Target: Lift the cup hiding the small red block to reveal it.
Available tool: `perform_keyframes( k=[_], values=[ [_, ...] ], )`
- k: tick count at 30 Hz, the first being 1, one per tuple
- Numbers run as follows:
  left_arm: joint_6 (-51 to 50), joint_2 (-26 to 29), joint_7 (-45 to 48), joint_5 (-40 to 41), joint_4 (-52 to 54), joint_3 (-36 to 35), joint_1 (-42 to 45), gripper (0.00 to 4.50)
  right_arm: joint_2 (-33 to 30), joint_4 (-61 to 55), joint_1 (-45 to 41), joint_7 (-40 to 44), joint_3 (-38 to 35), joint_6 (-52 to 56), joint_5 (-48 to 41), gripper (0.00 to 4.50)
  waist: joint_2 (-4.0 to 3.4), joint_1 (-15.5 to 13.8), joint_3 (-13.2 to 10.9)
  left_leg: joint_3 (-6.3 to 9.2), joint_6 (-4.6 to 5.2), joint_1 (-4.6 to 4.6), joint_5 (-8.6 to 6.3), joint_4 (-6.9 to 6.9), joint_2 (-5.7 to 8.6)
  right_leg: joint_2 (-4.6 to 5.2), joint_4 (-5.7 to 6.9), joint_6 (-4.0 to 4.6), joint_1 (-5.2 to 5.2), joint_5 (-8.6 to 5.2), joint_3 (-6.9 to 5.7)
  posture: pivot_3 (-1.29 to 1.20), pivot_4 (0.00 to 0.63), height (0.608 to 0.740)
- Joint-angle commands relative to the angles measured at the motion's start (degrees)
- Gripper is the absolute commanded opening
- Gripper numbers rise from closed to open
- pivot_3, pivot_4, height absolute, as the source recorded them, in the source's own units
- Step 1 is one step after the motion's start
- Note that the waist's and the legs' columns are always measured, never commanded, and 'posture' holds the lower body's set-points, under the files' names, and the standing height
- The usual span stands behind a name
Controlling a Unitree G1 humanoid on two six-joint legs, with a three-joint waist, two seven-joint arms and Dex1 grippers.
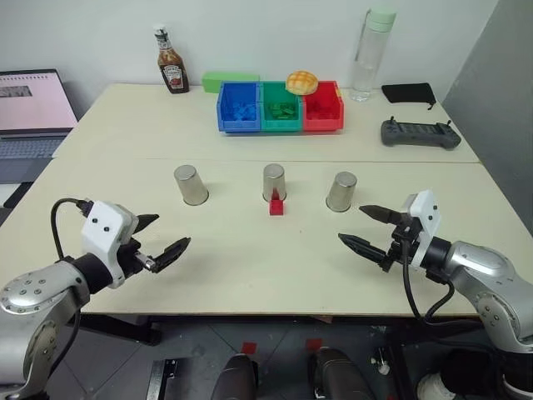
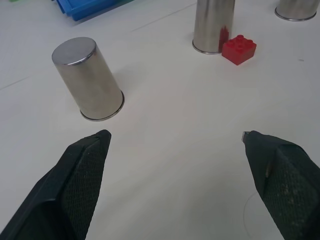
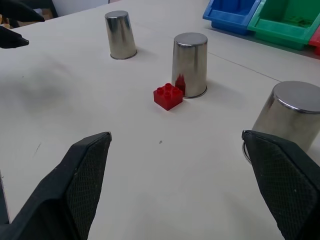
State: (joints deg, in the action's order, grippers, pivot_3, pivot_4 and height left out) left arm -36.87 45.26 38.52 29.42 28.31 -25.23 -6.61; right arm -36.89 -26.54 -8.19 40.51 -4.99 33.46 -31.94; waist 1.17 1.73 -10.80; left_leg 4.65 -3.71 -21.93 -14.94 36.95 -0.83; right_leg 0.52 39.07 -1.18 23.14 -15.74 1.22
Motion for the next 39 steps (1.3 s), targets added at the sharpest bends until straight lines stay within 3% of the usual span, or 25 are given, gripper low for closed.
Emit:
perform_keyframes(
  k=[1,21,39],
  values=[
    [1.32,0.23,0.81,0.52,0.34,-0.98,0.62,4.50,-0.36,-0.83,0.05,0.56,-1.07,-1.31,0.11,4.46,0.00,0.03,0.00,0.00,0.00,0.00,0.00,0.00,0.00,0.00,0.00,0.00,0.00,0.00,0.00,0.00,0.150,0.740],
    [1.13,1.17,0.94,-1.33,0.00,-2.15,-0.41,4.50,-1.93,-0.47,-1.14,2.58,-1.17,-0.13,-0.49,4.46,0.00,-0.02,0.00,0.00,0.00,0.01,0.00,0.00,0.00,0.00,0.01,-0.01,0.00,-0.01,0.00,0.00,0.150,0.740],
    [-2.68,2.12,2.63,2.60,1.47,-1.37,2.27,4.50,-2.40,-0.93,-1.50,5.28,-0.82,1.16,-2.32,4.46,0.00,-0.02,0.00,0.00,0.00,0.00,0.00,0.01,0.00,-0.01,0.00,-0.01,0.00,0.00,-0.01,0.00,0.150,0.740]
  ],
)
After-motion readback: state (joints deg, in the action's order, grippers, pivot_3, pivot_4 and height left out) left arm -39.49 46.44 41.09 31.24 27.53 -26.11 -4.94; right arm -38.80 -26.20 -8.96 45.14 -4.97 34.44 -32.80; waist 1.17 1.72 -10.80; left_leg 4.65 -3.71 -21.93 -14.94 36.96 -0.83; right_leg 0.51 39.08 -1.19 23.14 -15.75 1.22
